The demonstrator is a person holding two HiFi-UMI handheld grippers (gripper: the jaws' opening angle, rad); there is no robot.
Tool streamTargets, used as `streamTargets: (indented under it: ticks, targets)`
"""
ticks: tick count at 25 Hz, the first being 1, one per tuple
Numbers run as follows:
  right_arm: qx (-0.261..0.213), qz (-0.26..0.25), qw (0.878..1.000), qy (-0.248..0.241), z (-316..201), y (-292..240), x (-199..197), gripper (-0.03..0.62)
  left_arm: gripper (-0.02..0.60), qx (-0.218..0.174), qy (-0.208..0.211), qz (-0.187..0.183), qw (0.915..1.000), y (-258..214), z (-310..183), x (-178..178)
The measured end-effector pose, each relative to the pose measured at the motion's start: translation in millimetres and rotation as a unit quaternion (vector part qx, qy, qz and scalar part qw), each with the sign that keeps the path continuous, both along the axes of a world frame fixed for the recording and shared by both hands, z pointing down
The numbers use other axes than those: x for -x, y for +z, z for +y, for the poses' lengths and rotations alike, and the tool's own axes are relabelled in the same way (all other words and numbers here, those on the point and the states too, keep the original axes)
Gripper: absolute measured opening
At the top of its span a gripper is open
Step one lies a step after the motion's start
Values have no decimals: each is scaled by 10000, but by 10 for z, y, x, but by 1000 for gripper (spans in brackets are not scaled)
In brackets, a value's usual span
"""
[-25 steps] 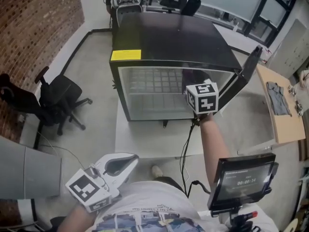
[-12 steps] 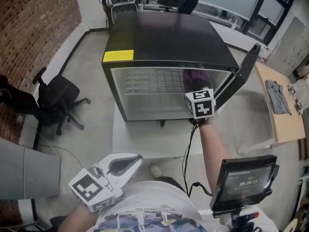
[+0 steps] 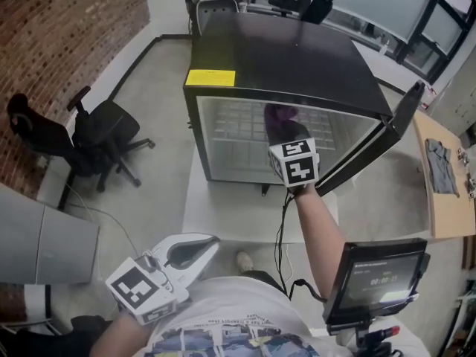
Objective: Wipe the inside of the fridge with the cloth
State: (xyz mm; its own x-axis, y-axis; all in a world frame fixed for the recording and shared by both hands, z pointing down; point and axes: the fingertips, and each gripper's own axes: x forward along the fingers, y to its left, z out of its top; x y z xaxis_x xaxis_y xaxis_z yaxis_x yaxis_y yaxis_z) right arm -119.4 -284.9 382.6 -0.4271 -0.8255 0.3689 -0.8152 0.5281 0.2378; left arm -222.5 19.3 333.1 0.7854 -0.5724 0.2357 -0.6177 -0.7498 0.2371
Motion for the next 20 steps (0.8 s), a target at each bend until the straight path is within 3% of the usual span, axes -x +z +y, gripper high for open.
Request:
streamTargets:
  ticks: [7,20]
  targets:
    - [39,-50,9989,-469,48,41,564,80,8,53,-427,-10,9991,-31,51,201]
    - [130,-395,9939,-1023,185,50,1270,80,8,-43,-793,-72,9968,-46,198,468]
